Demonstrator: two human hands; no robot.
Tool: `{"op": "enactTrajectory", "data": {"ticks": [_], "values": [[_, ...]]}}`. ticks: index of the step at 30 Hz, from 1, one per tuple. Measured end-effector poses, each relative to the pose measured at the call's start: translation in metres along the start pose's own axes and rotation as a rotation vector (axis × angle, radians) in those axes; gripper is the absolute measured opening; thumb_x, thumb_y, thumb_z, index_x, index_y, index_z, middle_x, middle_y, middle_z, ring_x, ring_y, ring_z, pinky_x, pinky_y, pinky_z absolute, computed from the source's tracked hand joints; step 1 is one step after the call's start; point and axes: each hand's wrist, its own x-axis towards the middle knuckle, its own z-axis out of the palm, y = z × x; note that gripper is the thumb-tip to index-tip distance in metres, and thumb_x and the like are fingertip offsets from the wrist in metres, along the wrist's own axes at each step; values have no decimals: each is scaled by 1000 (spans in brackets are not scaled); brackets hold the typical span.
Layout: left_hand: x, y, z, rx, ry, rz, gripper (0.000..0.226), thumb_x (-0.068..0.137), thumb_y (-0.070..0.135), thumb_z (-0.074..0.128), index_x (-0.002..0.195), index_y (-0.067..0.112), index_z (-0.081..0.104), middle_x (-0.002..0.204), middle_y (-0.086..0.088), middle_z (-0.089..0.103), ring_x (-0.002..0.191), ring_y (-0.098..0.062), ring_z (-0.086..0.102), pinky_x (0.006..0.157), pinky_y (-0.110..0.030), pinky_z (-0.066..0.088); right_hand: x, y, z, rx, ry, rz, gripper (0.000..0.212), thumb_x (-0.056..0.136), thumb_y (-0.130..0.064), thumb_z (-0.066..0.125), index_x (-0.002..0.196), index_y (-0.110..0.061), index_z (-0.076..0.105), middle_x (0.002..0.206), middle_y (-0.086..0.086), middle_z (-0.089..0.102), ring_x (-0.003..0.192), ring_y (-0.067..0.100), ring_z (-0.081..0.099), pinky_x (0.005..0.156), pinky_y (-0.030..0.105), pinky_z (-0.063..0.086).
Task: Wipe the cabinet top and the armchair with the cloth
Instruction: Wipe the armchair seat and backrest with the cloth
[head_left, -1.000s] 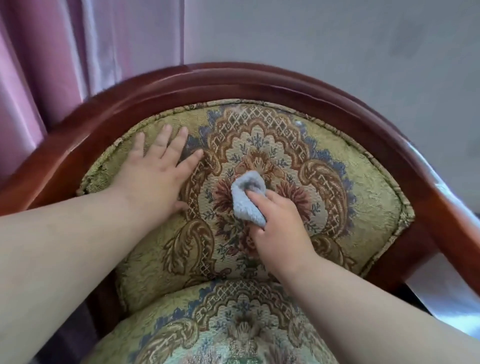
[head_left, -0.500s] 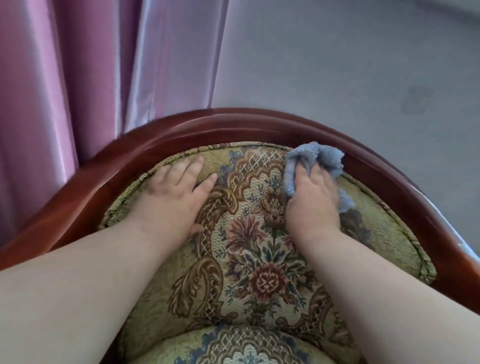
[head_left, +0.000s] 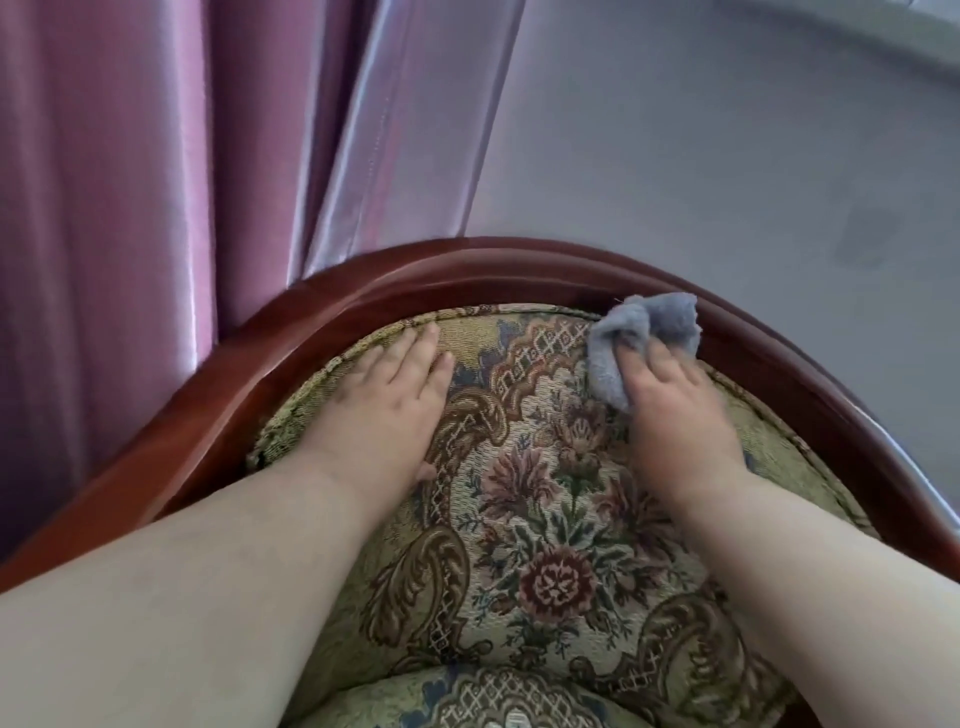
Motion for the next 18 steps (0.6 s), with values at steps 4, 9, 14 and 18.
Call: {"op": "enactTrajectory", "data": {"ticks": [4, 9, 14, 18], "values": [[-2, 2, 4, 38, 27, -1, 117, 82, 64, 54, 141, 6, -29, 150, -17, -33, 148, -31, -15, 114, -42, -11, 4, -39, 5, 88, 17, 138, 92, 72, 8, 59, 152, -17, 22, 159, 11, 25, 146, 28, 17, 117, 39, 4], [1, 0, 9, 100, 60, -20, 76, 94, 34, 33, 150, 1, -7, 162, -18, -9, 149, -31, -7, 117, -41, -7, 26, -142, 12, 259, 54, -265, 74, 85, -11, 56, 151, -11, 22, 158, 19, 25, 146, 33, 16, 119, 42, 3], [0, -1, 12, 25, 46, -24, 124, 76, 71, 53, 140, 5, -31, 154, -11, -30, 146, -22, -17, 114, -38, -12, 15, -55, 15, 4, -67, -308, 85, 85, -16, 51, 154, -21, 2, 164, 10, 4, 148, 23, -5, 119, 45, 0], [2, 1, 12, -45, 64, -6, 123, 77, 69, 54, 134, 8, -36, 148, -10, -36, 144, -20, -21, 115, -37, -13, -23, 46, 3, -69, -94, -19, 78, 86, -34, 47, 154, -21, 12, 161, 11, 21, 148, 24, 7, 117, 44, 7]]}}
